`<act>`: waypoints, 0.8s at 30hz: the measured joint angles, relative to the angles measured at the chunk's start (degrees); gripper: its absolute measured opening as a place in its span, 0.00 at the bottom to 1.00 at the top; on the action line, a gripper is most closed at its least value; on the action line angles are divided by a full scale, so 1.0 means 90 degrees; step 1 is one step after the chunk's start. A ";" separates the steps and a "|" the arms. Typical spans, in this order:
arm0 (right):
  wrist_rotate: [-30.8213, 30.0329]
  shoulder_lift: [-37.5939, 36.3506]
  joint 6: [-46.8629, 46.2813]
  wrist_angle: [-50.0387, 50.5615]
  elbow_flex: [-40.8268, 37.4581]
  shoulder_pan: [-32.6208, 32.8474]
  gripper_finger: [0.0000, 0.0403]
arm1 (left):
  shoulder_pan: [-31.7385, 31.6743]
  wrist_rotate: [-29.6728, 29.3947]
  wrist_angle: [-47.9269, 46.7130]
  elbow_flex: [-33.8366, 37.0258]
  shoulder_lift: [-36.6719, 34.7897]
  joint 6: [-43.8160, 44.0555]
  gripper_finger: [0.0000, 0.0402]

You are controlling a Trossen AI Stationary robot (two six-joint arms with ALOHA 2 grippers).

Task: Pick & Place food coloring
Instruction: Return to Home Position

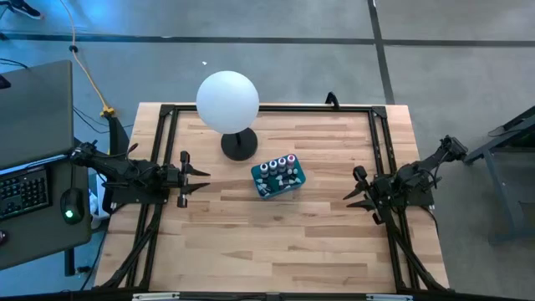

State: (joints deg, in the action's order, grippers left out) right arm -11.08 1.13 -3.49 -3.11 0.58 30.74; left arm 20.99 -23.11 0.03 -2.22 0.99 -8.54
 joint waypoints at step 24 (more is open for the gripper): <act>0.0130 0.0002 -0.0062 0.0017 -0.0002 0.0000 0.26 | 0.0000 -0.0002 0.0002 0.0005 -0.0002 0.0002 0.32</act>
State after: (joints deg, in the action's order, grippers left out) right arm -9.91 1.15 -4.05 -2.96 0.56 30.74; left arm 20.99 -23.14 0.05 -2.17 0.97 -8.51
